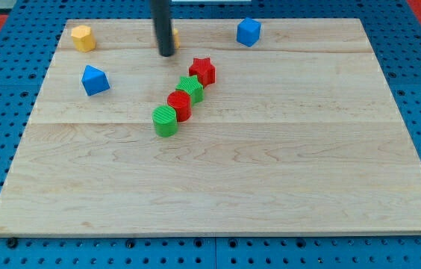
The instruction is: Push the red star green star below the yellow heart
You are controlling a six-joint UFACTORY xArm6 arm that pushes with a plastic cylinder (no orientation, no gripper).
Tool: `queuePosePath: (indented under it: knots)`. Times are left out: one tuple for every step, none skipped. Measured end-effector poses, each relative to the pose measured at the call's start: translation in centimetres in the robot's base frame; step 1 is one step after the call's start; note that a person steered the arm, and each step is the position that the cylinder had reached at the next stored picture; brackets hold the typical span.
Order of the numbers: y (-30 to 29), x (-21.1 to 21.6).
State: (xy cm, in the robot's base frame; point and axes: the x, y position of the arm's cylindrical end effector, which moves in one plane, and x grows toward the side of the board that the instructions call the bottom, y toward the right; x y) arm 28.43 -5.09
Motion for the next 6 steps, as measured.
queuePosePath:
  knots:
    - [8.2,0.5]
    - [10.8,4.0]
    - [4.7,6.9]
    - [-0.9,6.1]
    - [1.1,6.2]
    - [2.8,9.2]
